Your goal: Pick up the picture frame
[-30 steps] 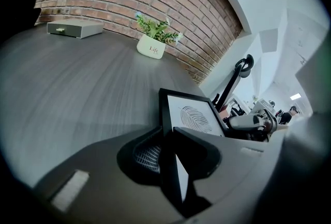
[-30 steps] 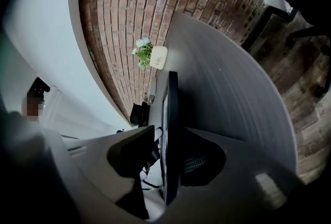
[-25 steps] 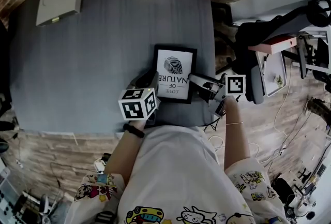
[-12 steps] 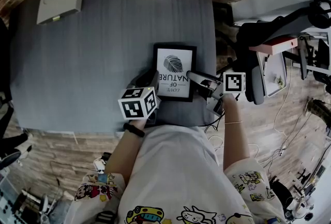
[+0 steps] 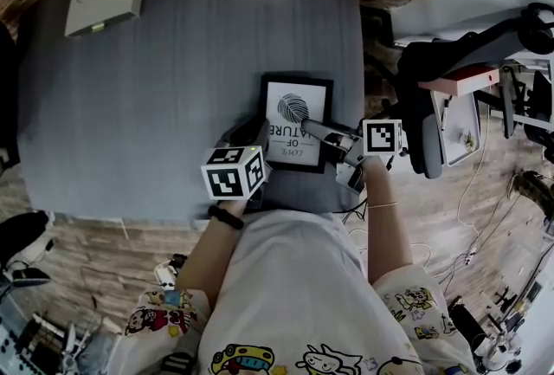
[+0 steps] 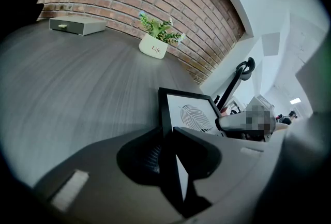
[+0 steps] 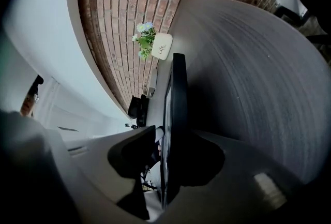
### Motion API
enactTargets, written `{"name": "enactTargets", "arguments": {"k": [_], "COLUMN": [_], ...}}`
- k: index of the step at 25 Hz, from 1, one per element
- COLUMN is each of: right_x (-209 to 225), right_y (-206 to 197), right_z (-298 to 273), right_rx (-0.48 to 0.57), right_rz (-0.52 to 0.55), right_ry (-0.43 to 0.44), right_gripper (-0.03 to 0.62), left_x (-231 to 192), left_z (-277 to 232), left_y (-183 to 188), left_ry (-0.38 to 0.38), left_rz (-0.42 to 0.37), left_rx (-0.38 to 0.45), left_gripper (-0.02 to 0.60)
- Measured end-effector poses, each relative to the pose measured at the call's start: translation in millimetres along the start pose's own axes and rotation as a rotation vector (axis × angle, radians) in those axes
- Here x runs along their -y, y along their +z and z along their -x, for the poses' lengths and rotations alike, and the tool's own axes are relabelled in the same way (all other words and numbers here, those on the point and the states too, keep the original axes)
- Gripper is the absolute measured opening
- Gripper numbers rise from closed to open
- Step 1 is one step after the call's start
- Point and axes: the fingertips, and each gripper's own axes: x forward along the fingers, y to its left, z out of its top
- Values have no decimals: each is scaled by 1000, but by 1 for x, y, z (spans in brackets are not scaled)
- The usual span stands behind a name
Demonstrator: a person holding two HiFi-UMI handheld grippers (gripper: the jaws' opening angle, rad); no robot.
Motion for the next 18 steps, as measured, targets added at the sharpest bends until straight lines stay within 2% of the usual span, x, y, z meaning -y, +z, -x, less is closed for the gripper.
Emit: {"name": "enactTargets", "arguments": {"k": [2, 5, 9, 18], "right_x": [2, 22, 8, -4], "right_y": [1, -1, 0, 2], "right_z": [0, 7, 2, 0], "right_rx": [2, 6, 26, 31], "right_rz": [6, -5, -25, -2], "right_ry": [-13, -117, -43, -7], "right_gripper": [106, 39, 27, 14], "left_x": [0, 0, 0, -2], "left_z": [0, 0, 0, 4], "left_y": [0, 0, 1, 4], "left_ry": [2, 6, 12, 13], "left_rz": [0, 1, 8, 18], "left_rx": [1, 3, 10, 33], "left_gripper": [81, 83, 84, 95]}}
